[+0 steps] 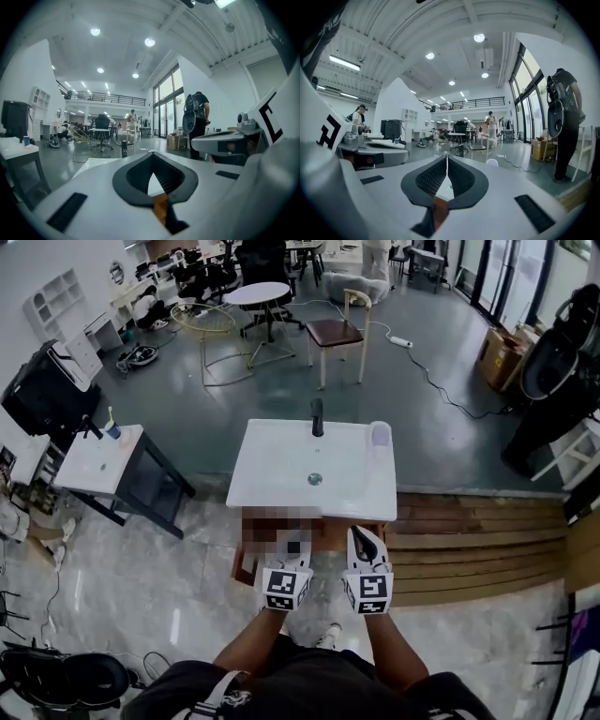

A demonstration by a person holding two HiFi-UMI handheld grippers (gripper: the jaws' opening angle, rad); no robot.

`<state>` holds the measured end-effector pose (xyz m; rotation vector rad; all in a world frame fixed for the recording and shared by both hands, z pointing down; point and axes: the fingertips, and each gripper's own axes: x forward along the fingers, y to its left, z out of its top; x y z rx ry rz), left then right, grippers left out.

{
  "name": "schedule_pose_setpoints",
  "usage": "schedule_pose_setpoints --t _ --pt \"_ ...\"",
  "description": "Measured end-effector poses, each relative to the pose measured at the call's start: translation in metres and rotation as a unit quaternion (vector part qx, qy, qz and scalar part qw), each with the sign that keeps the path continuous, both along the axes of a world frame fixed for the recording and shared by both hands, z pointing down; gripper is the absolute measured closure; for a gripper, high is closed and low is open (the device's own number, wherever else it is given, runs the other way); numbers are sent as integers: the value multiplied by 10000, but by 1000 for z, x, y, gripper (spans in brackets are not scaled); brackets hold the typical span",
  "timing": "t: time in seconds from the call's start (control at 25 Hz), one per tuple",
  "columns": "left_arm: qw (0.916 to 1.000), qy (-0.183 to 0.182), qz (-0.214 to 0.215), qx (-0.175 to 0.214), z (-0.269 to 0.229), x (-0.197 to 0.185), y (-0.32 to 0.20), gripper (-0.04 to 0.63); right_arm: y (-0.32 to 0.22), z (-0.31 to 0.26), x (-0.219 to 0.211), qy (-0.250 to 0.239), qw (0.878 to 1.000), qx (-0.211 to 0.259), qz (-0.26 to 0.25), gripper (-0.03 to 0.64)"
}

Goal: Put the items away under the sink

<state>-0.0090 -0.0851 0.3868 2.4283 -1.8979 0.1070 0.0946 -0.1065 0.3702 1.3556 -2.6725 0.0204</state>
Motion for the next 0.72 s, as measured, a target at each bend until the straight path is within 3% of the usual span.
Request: schedule_pose_setpoints --t 0.36,0.72 --pt "9998 -105 -141 -8 4 -20 -20 588 -21 4 -7 -90 9999 -38 -27 592" --pt "9999 22 121 28 -2 -52 -111 588 -104 -10 -47 34 9999 90 -97 592"
